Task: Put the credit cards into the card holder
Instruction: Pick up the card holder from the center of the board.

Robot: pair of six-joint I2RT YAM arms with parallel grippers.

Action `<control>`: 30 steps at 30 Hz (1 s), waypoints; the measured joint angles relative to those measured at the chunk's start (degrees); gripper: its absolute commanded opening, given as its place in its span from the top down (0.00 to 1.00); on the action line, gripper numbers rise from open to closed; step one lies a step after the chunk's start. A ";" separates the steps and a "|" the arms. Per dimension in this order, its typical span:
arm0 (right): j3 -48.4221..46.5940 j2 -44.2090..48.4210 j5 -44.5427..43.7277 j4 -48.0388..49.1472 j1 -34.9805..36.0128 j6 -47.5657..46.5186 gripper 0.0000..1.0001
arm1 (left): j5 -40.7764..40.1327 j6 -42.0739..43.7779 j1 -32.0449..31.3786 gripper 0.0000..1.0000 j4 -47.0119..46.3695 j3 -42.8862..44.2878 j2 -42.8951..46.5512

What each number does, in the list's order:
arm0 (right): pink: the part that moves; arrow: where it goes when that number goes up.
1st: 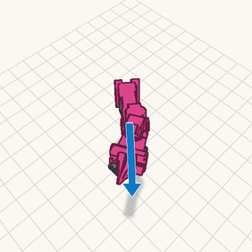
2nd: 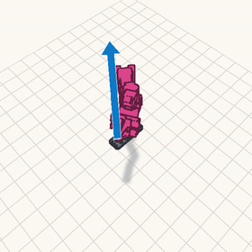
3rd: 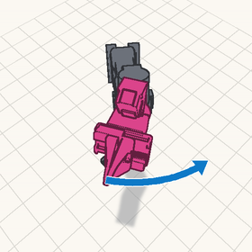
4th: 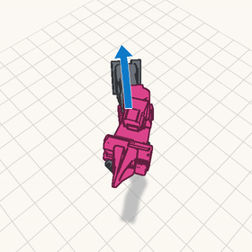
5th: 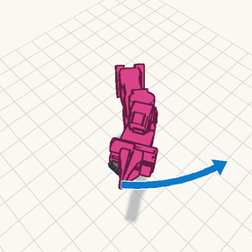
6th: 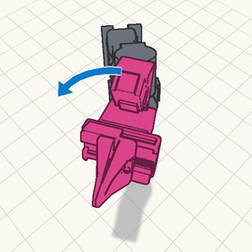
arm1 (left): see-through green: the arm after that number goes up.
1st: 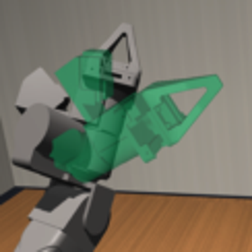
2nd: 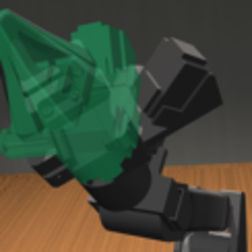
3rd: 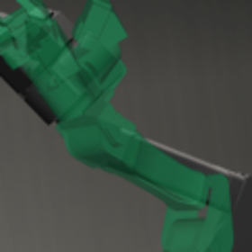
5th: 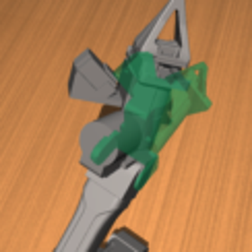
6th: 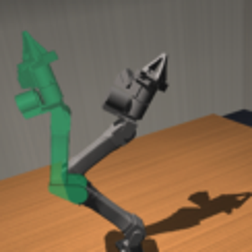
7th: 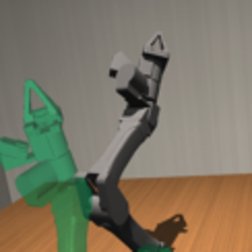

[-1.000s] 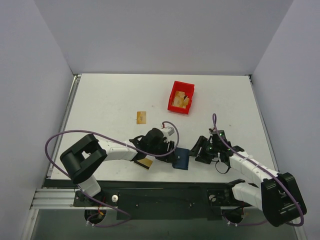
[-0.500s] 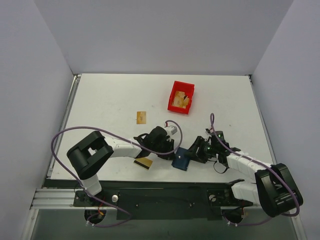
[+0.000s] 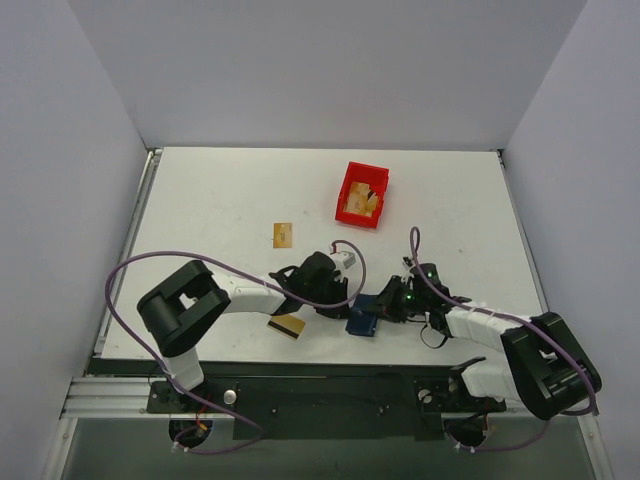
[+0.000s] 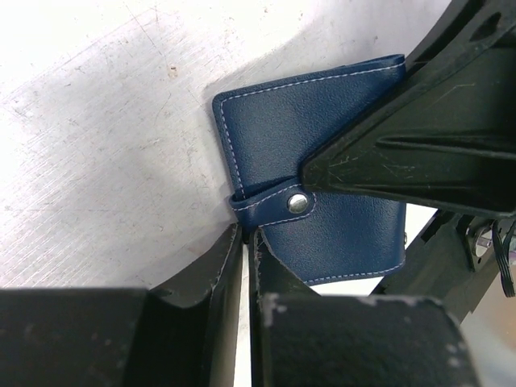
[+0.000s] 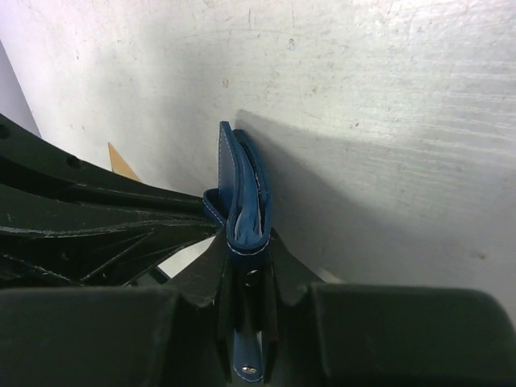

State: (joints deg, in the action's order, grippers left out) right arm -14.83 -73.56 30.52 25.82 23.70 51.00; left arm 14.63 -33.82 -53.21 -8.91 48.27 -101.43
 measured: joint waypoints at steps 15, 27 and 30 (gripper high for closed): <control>-4.44 10.05 -10.40 -19.76 2.23 -5.05 0.63 | -4.66 0.22 0.17 0.67 1.88 0.57 5.42; -4.42 15.15 -14.16 -23.96 2.23 -4.76 0.88 | -3.91 0.15 0.17 0.67 1.84 0.57 4.76; -4.42 14.64 -14.14 -23.61 2.23 -4.57 0.97 | -3.74 0.17 0.17 0.67 1.81 0.57 4.76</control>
State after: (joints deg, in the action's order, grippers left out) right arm -19.25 -58.92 16.38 2.22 25.93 46.44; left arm 10.90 -33.65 -53.04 -7.09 48.84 -96.66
